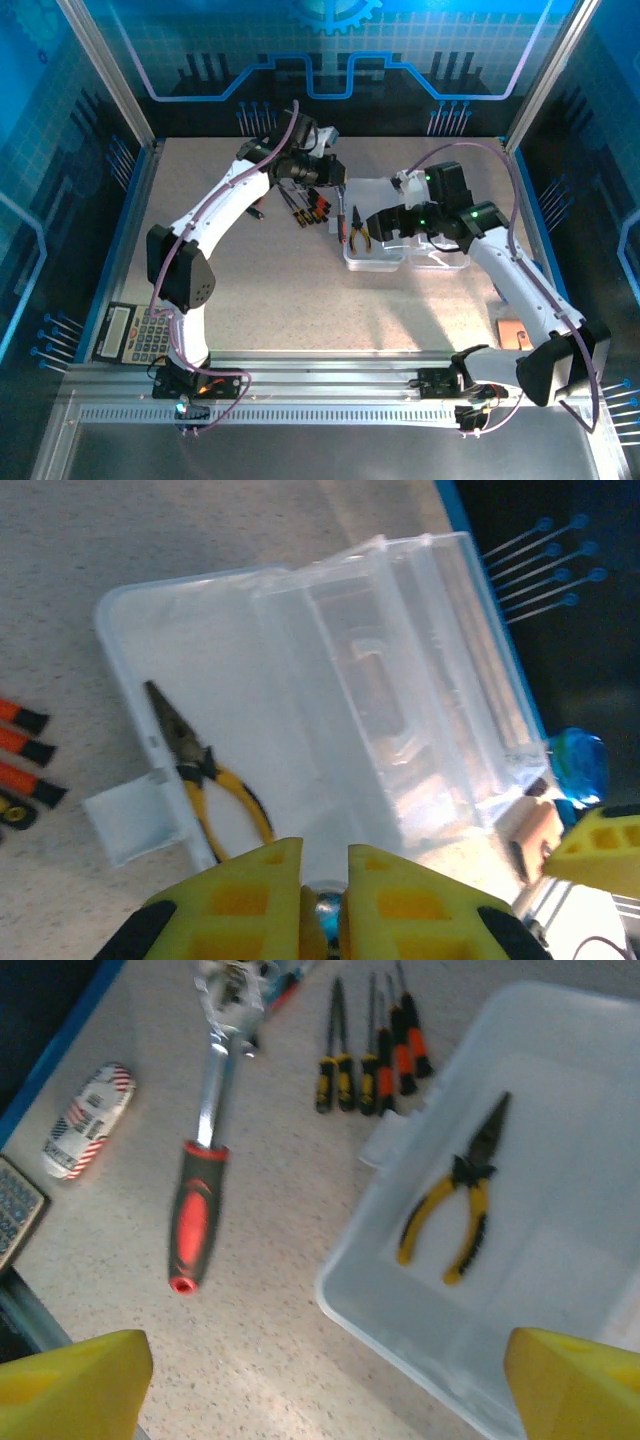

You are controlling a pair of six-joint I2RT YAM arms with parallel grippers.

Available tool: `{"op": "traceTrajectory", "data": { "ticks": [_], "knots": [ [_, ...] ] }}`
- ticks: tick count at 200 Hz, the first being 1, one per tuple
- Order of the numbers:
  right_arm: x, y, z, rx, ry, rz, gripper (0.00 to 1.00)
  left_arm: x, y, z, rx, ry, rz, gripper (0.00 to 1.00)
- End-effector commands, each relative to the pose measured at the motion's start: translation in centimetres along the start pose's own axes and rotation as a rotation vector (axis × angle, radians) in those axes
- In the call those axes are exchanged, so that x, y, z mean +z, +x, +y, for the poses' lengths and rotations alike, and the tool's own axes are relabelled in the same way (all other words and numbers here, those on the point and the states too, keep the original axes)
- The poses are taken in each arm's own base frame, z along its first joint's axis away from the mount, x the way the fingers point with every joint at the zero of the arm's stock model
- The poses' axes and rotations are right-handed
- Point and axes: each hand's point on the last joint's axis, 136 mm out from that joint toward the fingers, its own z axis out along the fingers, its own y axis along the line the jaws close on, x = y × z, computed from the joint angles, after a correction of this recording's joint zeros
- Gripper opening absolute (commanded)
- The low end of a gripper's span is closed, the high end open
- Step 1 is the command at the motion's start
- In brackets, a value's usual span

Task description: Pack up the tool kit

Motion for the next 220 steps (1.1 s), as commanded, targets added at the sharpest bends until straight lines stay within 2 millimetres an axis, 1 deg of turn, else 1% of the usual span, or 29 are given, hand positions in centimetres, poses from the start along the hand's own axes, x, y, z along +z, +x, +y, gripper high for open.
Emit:
{"op": "traceTrajectory", "data": {
  "ticks": [1, 10, 25, 39, 81, 91, 108, 118, 143, 152, 154, 160, 163, 164, 165, 171, 180, 184, 200, 205, 210, 213, 220],
  "knots": [
    [1.4, -1.7, 1.6, 0.039, -0.066, -0.073, 0.85, -0.7, -1.4, -3.1, -0.004, 0.112, -0.028, 0.0],
    [2.0, -2.0, 1.8, 0.038, -0.065, -0.084, 0.82, -0.6, -1.4, -3.4, -0.003, 0.122, -0.028, 0.0],
    [3.1, -2.5, 1.6, 0.045, -0.039, -0.095, 0.75, -0.7, -1.3, -4.0, -0.004, 0.14, -0.032, 0.0],
    [4.0, -2.7, 1.7, 0.059, -0.04, -0.092, 0.71, -0.7, -1.2, -4.1, -0.009, 0.147, -0.036, 0.0],
    [5.9, -3.0, 3.5, 0.046, -0.093, -0.09, 0.66, -0.8, -1.0, -4.0, -0.017, 0.149, -0.044, 0.0],
    [6.4, -3.0, 3.7, 0.047, -0.094, -0.082, 0.62, -0.8, -1.0, -4.0, -0.019, 0.152, -0.045, 0.0],
    [6.8, -2.8, 3.7, 0.049, -0.079, -0.078, 0.46, -0.7, -1.0, -4.0, -0.02, 0.154, -0.045, 0.0],
    [6.8, -2.9, 3.5, 0.049, -0.07, -0.086, 0.37, -0.7, -0.9, -3.9, -0.019, 0.152, -0.043, 0.0],
    [6.4, -3.1, 3.2, 0.042, -0.044, -0.089, 0.07, -0.7, -0.8, -3.7, -0.013, 0.147, -0.046, 0.0],
    [6.3, -3.0, 3.1, 0.038, -0.032, -0.085, 0.0, -0.7, -0.6, -3.7, -0.014, 0.147, -0.047, 0.0],
    [6.4, -2.9, 3.0, 0.037, -0.029, -0.082, 0.0, -0.7, -0.6, -3.6, -0.015, 0.145, -0.047, 0.0],
    [6.2, -3.0, 2.9, 0.035, -0.024, -0.086, 0.0, -0.7, -0.5, -3.5, -0.015, 0.141, -0.047, 0.07],
    [6.1, -3.0, 2.8, 0.034, -0.021, -0.087, 0.0, -0.7, -0.5, -3.4, -0.015, 0.139, -0.048, 0.13],
    [6.0, -3.0, 2.8, 0.034, -0.021, -0.086, 0.0, -0.7, -0.5, -3.4, -0.016, 0.137, -0.046, 0.13],
    [6.0, -3.0, 2.8, 0.034, -0.021, -0.086, 0.0, -0.7, -0.5, -3.4, -0.015, 0.136, -0.047, 0.16],
    [5.9, -2.9, 2.6, 0.034, -0.014, -0.085, 0.0, -0.8, -0.4, -3.2, -0.012, 0.126, -0.047, 0.27],
    [5.5, -2.9, 2.1, 0.035, 0.001, -0.084, 0.0, -1.0, -0.4, -2.5, -0.009, 0.097, -0.053, 0.51],
    [5.3, -2.9, 1.9, 0.036, 0.01, -0.084, 0.0, -1.2, -0.4, -2.0, -0.009, 0.081, -0.058, 0.59],
    [4.4, -2.6, -0.1, 0.055, 0.08, -0.07, 0.0, -2.4, -1.0, 0.4, -0.012, -0.004, -0.108, 0.77],
    [4.2, -2.4, -1.0, 0.064, 0.118, -0.058, 0.0, -2.8, -1.2, 1.5, -0.012, -0.042, -0.128, 0.88],
    [3.9, -2.2, -1.9, 0.069, 0.164, -0.045, 0.0, -3.4, -1.3, 2.5, -0.008, -0.083, -0.148, 0.97],
    [3.8, -2.0, -2.6, 0.071, 0.196, -0.035, 0.0, -3.7, -1.3, 3.2, -0.01, -0.11, -0.159, 0.99],
    [3.5, -1.7, -3.9, 0.075, 0.261, -0.015, 0.0, -4.4, -1.3, 4.6, -0.016, -0.158, -0.178, 0.99]
  ]
}}
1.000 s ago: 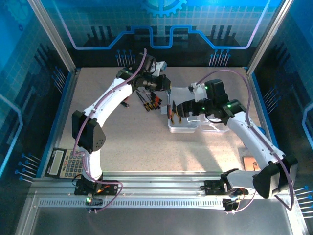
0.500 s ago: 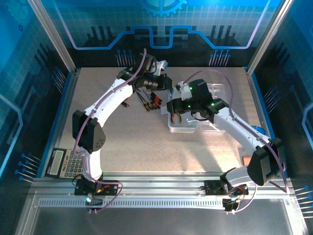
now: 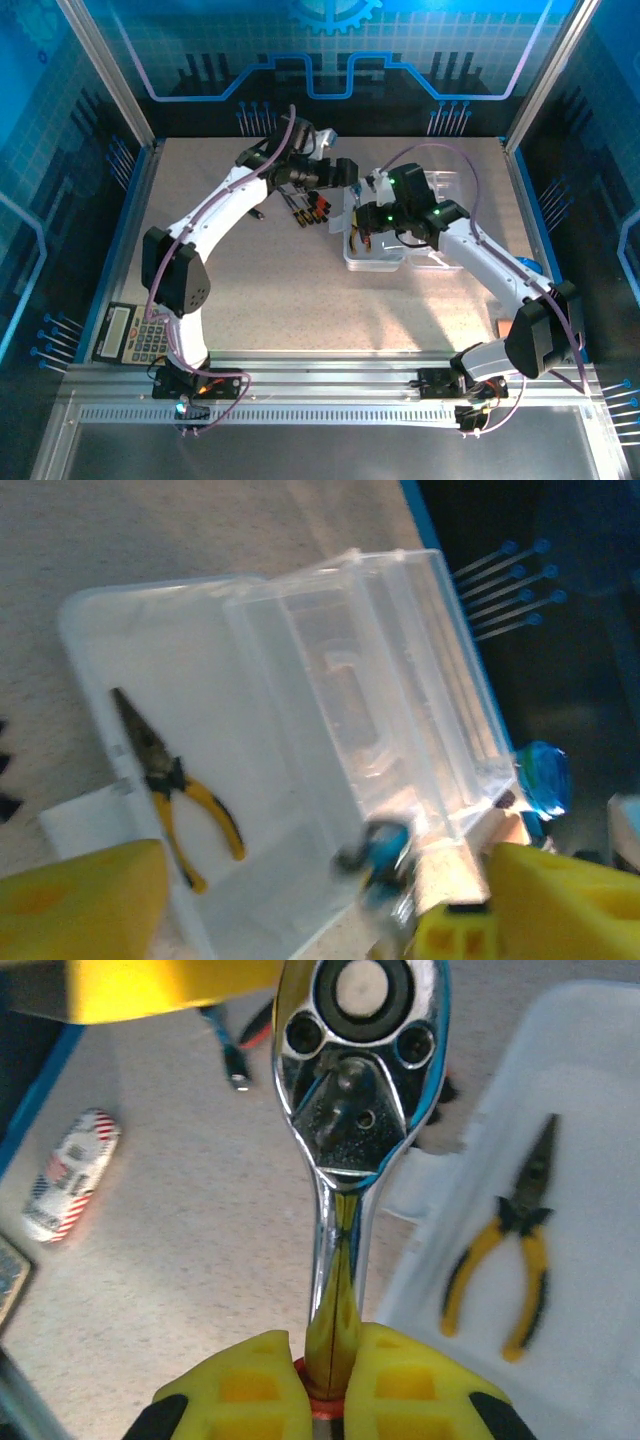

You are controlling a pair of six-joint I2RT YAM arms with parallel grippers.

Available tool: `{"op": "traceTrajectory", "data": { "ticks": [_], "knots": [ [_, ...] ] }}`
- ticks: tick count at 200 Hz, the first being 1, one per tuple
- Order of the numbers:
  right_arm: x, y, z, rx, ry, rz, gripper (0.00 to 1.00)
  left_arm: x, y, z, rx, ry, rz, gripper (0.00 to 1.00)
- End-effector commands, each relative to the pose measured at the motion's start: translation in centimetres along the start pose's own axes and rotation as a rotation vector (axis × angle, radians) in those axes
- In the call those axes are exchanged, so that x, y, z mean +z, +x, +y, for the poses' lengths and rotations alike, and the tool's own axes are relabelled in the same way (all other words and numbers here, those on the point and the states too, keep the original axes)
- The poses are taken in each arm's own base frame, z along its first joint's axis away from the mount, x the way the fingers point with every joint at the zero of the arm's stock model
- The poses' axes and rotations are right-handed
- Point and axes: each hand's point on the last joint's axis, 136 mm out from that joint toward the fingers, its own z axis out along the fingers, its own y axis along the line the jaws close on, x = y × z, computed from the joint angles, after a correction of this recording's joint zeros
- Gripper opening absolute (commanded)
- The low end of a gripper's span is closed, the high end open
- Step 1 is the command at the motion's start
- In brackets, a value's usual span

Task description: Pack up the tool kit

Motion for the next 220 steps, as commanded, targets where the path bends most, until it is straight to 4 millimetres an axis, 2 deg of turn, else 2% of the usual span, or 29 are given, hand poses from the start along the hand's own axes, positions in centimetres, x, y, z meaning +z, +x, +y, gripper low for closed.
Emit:
{"op": "traceTrajectory", "data": {
  "ticks": [1, 25, 47, 63, 78, 112, 149, 187, 220],
  "knots": [
    [-2.4, -1.1, -3.8, -0.011, 0.197, -0.013, 0.0, -4.2, -1.8, 3.8, 0.025, -0.167, -0.128, 0.99],
    [-2.4, -0.2, -7.9, 0.022, 0.368, 0.036, 0.0, -5.6, -0.3, 9.2, -0.022, -0.328, -0.109, 0.99],
    [-1.6, 0.1, -10.2, 0.06, 0.438, 0.052, 0.0, -6.1, 2.2, 14.1, -0.064, -0.489, -0.049, 0.99],
    [-0.4, 0.0, -11.0, 0.071, 0.451, 0.062, 0.0, -5.9, 4.0, 16.4, -0.095, -0.544, -0.014, 0.99],
    [0.9, 0.0, -11.5, 0.086, 0.462, 0.078, 0.0, -5.4, 5.4, 17.7, -0.115, -0.573, 0.01, 0.99],
    [3.1, -0.1, -12.2, 0.119, 0.455, 0.09, 0.0, -4.2, 7.0, 18.8, -0.155, -0.57, 0.035, 0.99],
    [4.1, 0.0, -12.6, 0.154, 0.448, 0.091, 0.0, -3.2, 7.5, 19.2, -0.169, -0.561, 0.056, 0.99],
    [4.2, 0.2, -12.5, 0.165, 0.429, 0.09, 0.28, -2.4, 7.7, 19.8, -0.181, -0.56, 0.068, 0.99],
    [3.7, 0.0, -11.9, 0.16, 0.389, 0.079, 0.35, -1.7, 7.7, 20.0, -0.186, -0.551, 0.078, 0.99]
  ]
}}
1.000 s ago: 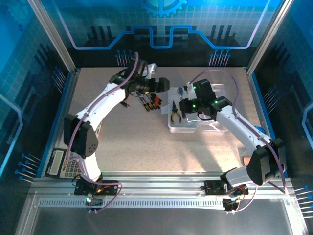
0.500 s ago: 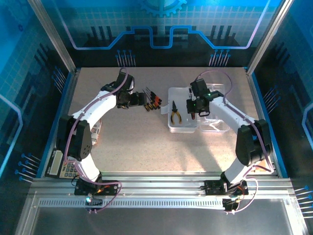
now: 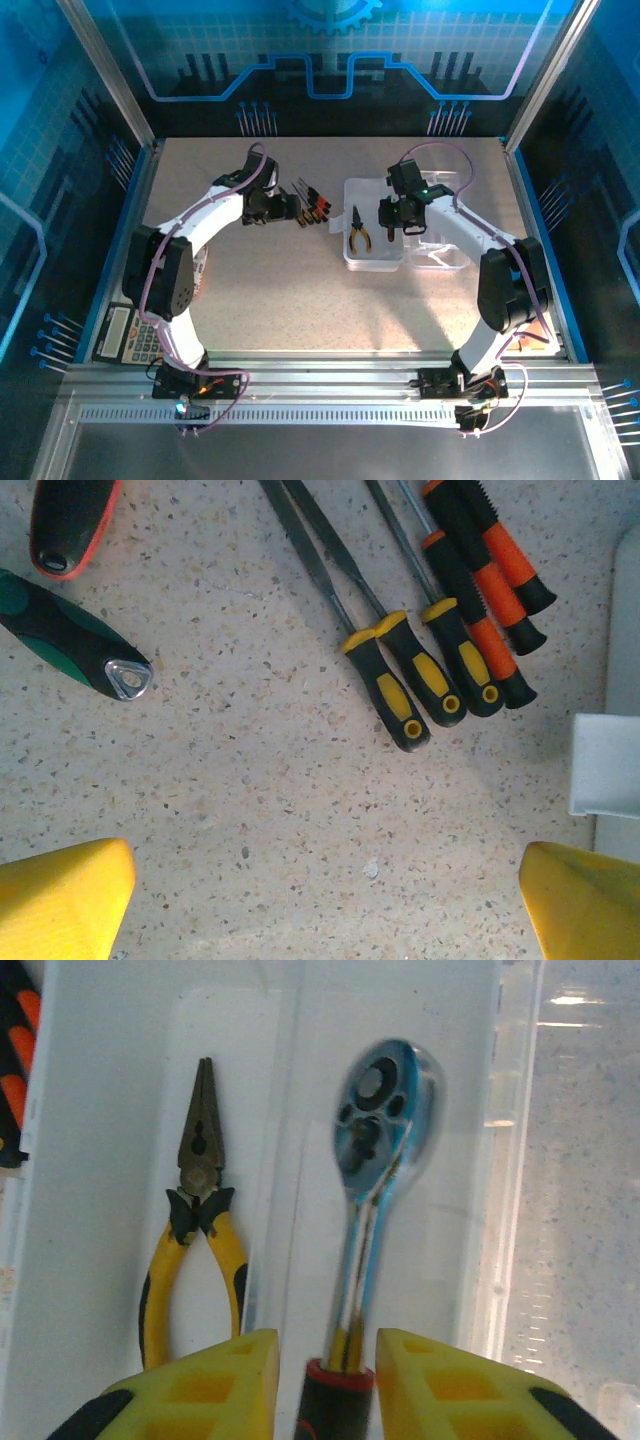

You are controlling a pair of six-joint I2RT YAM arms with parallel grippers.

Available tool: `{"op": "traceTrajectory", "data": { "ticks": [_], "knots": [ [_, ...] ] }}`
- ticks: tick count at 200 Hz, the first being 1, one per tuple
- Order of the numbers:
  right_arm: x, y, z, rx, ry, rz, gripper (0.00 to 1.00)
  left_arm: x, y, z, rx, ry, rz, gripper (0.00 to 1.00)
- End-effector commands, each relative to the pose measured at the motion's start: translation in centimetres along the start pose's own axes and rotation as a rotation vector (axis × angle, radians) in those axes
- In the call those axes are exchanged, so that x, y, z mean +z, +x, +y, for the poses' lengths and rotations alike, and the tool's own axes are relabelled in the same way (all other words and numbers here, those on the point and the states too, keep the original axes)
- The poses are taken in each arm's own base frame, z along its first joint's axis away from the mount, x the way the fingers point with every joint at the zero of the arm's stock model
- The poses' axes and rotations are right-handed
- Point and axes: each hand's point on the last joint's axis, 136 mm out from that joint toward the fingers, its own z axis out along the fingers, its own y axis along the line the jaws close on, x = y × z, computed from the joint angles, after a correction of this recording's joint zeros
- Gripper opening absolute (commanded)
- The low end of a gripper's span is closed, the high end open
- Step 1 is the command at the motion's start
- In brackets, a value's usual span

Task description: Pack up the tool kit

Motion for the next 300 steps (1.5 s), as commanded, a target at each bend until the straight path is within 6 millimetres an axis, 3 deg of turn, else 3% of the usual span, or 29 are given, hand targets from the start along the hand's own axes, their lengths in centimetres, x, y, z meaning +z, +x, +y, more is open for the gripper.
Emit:
{"op": "traceTrajectory", "data": {
  "ticks": [1, 56, 100, 140, 186, 236, 300],
  "knots": [
    [-1.4, -1.8, 0.6, 0.016, -0.053, -0.056, 0.35, 0.7, -0.1, -0.4, -0.02, 0.015, 0.008, 0.99],
    [-3.9, -1.7, 1.0, -0.01, -0.098, -0.093, 0.45, 3.8, -0.6, -0.2, -0.029, -0.007, 0.048, 0.97],
    [-7.5, -2.2, 2.3, -0.083, -0.166, -0.161, 0.65, 6.8, -1.5, 0.0, -0.033, -0.044, 0.072, 0.91],
    [-8.7, -1.5, 2.2, -0.11, -0.172, -0.172, 0.73, 8.5, -2.3, -0.4, -0.04, -0.033, 0.076, 0.86],
    [-9.9, -0.4, 1.1, -0.114, -0.148, -0.184, 0.78, 9.8, -2.2, 0.1, -0.026, -0.062, 0.098, 0.85],
    [-11.2, -0.3, -0.6, -0.088, -0.125, -0.214, 0.79, 10.7, -1.7, 0.2, -0.017, -0.072, 0.132, 0.72],
    [-11.7, -0.3, -0.9, -0.079, -0.131, -0.227, 0.8, 11.7, 0.6, 0.8, -0.004, -0.081, 0.205, 0.51]
  ]
}}
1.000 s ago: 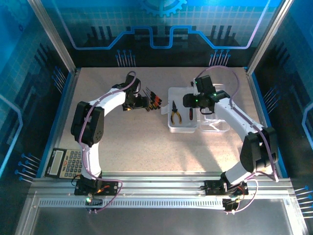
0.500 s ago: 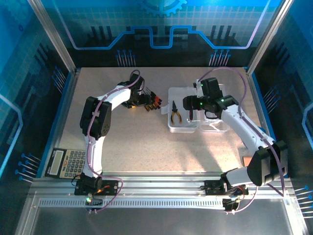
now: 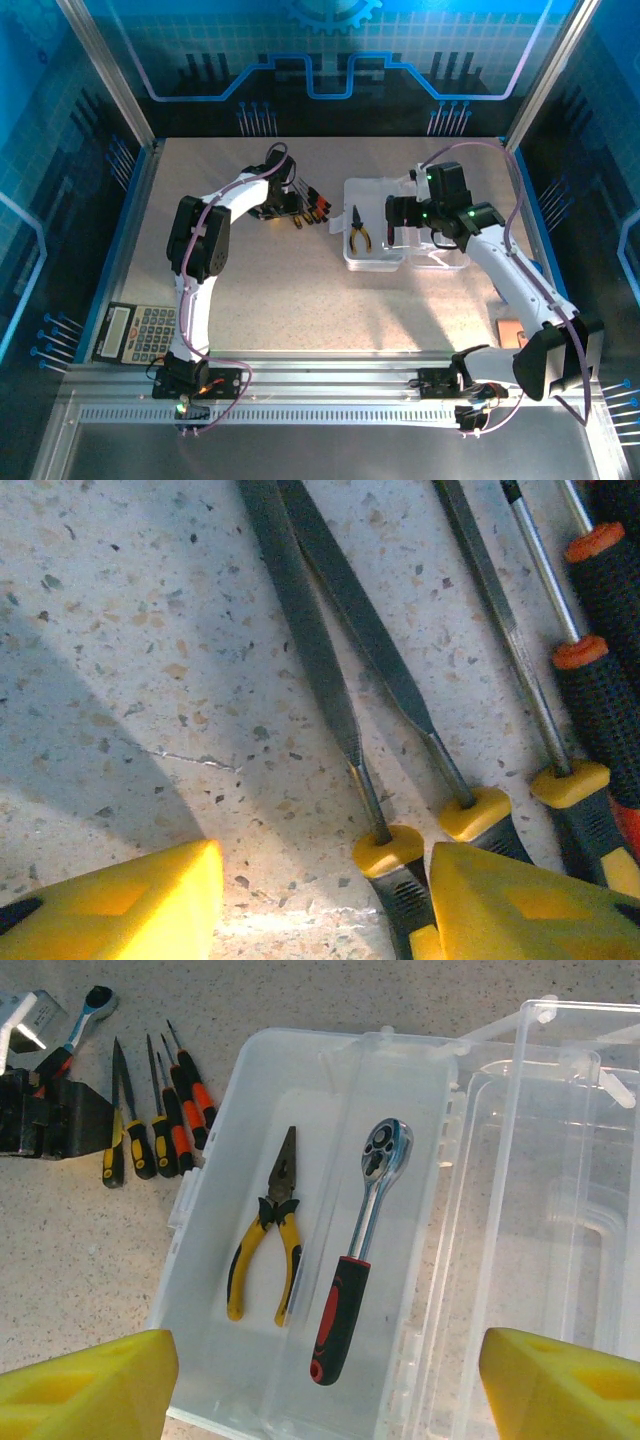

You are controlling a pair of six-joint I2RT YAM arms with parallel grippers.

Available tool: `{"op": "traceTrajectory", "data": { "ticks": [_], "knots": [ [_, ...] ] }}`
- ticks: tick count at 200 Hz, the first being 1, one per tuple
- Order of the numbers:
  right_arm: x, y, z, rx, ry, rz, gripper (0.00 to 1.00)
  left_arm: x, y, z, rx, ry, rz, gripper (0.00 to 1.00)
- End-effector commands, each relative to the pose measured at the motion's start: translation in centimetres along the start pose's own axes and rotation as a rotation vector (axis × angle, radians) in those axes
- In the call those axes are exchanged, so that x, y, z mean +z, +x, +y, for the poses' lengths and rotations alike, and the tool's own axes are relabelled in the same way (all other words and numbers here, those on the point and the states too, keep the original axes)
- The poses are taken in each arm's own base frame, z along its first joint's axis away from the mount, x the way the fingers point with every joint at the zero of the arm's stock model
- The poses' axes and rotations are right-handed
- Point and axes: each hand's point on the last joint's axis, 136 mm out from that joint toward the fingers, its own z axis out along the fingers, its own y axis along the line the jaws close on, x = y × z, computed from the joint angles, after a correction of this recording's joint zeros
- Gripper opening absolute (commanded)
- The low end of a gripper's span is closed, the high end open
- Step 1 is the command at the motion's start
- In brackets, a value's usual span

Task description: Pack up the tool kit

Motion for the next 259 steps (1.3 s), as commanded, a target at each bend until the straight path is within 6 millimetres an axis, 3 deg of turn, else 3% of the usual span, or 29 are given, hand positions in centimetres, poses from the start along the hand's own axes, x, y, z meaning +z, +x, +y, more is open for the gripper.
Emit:
{"op": "traceTrajectory", "data": {
  "ticks": [1, 24, 72, 103, 127, 155, 191, 227, 259],
  "knots": [
    [-0.5, 0.3, -0.3, -0.005, -0.001, 0.004, 0.8, 1.9, 2.7, 0.2, 0.024, -0.004, 0.106, 0.51],
    [-0.5, 0.4, -0.5, -0.001, 0.0, 0.005, 0.81, 2.0, 3.4, 0.3, 0.031, 0.002, 0.127, 0.41],
    [-0.8, 0.4, -0.7, 0.005, -0.001, 0.0, 0.81, 2.5, 4.7, 0.3, 0.032, 0.016, 0.167, 0.3],
    [-1.0, 0.5, -0.9, 0.01, 0.001, -0.003, 0.82, 2.7, 5.4, 0.2, 0.027, 0.032, 0.189, 0.16],
    [-1.1, 0.5, -1.0, 0.01, -0.001, -0.005, 0.82, 2.5, 5.7, 0.1, 0.028, 0.039, 0.194, 0.06],
    [-1.2, 0.6, -1.0, 0.013, -0.005, -0.007, 0.83, 1.8, 5.8, 0.3, 0.032, 0.032, 0.189, 0.0],
    [-1.4, 0.6, -1.0, 0.015, -0.013, -0.013, 0.85, -0.4, 5.4, 0.5, 0.047, 0.021, 0.158, 0.0],
    [-1.7, 0.4, -0.5, 0.015, -0.042, -0.019, 0.88, -4.6, 3.8, 0.2, 0.071, 0.018, 0.073, 0.0],
    [-2.1, 0.0, 2.1, 0.0, -0.189, -0.029, 0.95, -8.6, 2.3, -1.3, 0.077, 0.079, -0.007, 0.0]
  ]
}}
